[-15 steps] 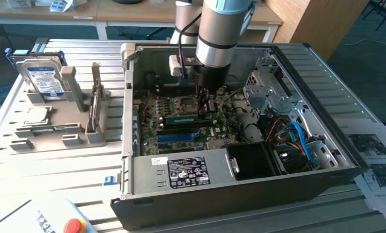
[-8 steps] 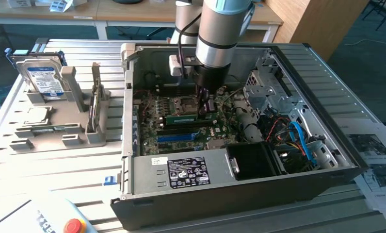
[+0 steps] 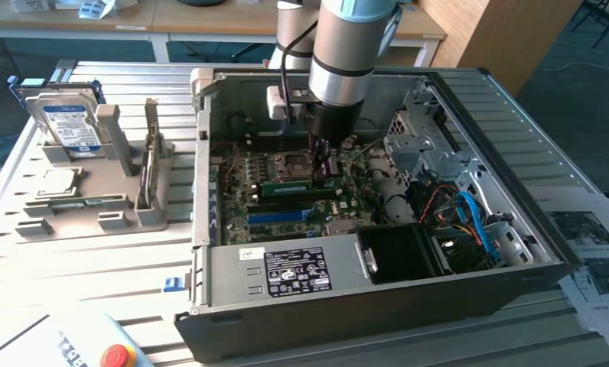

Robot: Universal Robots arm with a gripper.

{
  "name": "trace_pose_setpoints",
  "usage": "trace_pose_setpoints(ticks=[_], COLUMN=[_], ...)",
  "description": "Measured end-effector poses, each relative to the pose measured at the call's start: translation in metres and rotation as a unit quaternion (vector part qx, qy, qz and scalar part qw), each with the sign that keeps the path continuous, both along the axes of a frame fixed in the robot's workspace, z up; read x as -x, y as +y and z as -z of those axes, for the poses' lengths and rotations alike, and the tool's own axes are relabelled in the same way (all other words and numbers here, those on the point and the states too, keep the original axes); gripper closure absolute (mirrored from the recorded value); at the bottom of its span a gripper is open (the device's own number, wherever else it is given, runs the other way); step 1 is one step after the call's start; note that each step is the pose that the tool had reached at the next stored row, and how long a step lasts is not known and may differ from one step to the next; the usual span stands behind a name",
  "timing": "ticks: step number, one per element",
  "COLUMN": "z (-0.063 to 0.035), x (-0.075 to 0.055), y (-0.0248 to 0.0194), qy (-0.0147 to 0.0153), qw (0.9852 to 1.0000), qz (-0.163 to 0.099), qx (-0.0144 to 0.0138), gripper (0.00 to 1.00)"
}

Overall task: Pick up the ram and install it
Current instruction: 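Insert the ram into the slot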

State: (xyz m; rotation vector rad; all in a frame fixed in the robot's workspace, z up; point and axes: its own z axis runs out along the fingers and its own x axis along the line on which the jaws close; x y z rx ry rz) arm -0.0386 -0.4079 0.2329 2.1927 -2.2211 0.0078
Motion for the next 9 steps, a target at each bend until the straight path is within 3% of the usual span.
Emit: trace_pose_setpoints(ticks=[9], z=[-0.0005], x=[-0.0001], y=[-0.0013], qy=[0.0008], qw=[1.0000], qz=[0.004], qx=[0.0000], gripper=[0.88])
